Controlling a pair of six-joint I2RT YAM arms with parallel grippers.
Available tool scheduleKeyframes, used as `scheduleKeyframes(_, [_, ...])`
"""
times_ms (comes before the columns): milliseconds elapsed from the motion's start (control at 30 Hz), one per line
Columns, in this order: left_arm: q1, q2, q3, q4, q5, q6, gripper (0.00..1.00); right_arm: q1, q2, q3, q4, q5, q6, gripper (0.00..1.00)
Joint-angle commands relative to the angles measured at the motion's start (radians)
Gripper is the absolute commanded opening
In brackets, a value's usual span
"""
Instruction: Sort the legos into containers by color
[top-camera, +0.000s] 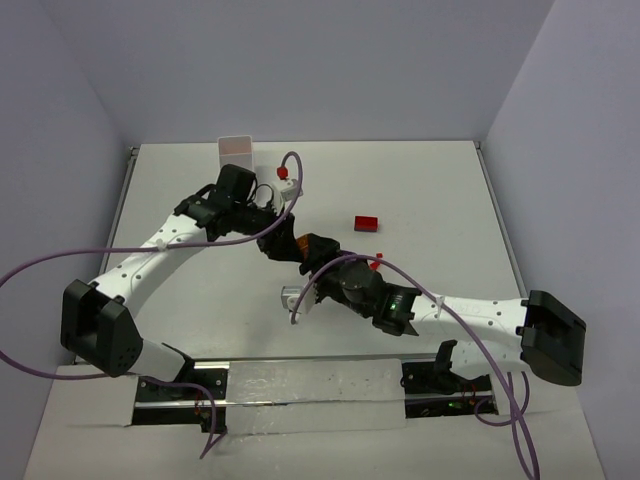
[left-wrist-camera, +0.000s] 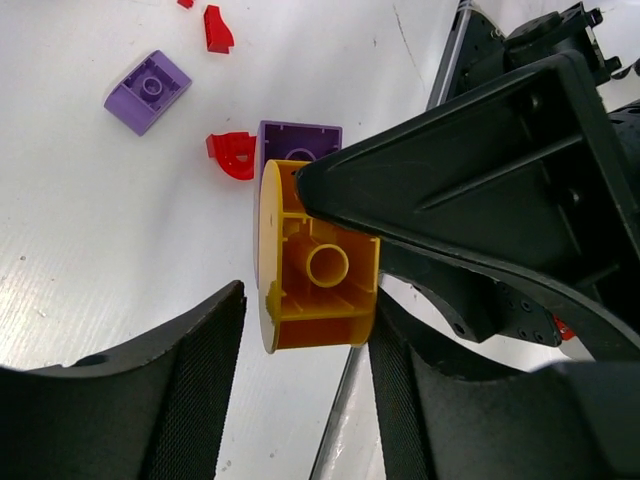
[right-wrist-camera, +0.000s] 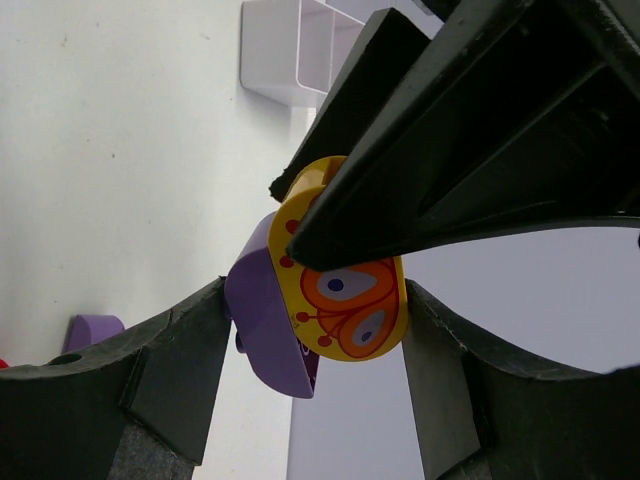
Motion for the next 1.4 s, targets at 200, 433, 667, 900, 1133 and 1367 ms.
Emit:
scheduleKeyframes(200, [-0.007, -0.026, 0.006, 0.067, -0.002, -0.018, 0.51, 0.031, -0.035, -0.055, 0.084, 0.005, -0.045, 0.00])
scheduleKeyframes(433, [-0.008, -0.014, 0.006, 0.057, 0.002, -0.015, 0.14, 0.043, -0.034, -0.052, 0.110, 0.018, -0.042, 0.00])
scheduleKeyframes(667, [-0.007, -0.010, -0.003, 0.055, -0.011, -0.011, 0.00, 0.052, -0.034, -0.065, 0.150, 0.050, -0.040, 0.56])
scheduleKeyframes(900, [0.073, -0.039, -0.002, 0.016, 0.029, 0.072, 0.00, 0.037, -0.101, 0.026, -0.064, 0.086, 0.160, 1.00])
scheduleKeyframes(1133, [0.230, -0.047, 0.013, -0.005, 0.207, 0.146, 0.00, -0.026, -0.278, 0.138, -0.461, -0.056, 0.491, 1.00])
scheduleKeyframes(1367, [0.313, -0.098, -0.031, 0.135, 0.431, 0.116, 0.00, -0.424, -0.133, 0.435, -0.849, -0.548, 1.009, 1.00])
